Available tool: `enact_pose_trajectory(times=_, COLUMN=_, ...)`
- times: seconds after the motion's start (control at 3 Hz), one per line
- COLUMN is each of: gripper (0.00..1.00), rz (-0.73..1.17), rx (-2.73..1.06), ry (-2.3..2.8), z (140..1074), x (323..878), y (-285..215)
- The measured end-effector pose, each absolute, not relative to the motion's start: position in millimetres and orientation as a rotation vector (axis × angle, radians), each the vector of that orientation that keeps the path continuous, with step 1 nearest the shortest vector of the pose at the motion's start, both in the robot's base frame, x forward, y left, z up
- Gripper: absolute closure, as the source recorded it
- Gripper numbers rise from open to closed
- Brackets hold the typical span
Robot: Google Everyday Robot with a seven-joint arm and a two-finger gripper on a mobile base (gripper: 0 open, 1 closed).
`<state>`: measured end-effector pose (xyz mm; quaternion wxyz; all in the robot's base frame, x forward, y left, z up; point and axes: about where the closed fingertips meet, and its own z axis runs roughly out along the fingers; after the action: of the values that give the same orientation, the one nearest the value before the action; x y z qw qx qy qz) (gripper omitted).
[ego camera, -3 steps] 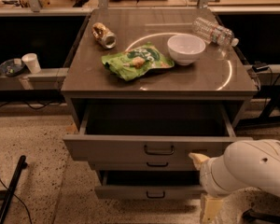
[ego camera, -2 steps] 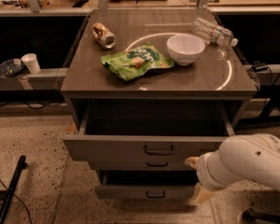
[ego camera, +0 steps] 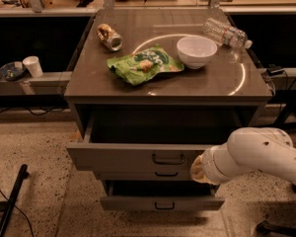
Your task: Close top drawer
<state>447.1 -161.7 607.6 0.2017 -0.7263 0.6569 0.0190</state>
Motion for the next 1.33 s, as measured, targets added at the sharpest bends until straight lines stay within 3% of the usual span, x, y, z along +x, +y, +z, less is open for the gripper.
enact_pose_trajectory(times=0.33, gripper=0.99, rz=0.069, rx=-1.966, ry=1.841, z=606, x=467, y=-163)
enact_pose_trajectory(times=0.67, gripper=0.97, rz=0.024, rx=-1.924, ry=1.911, z=597, x=485, y=-158)
enact_pose_trajectory(times=1.33, gripper=0.51, rz=0.035, rx=-1.901, ry=1.932, z=598, x=483, y=-159)
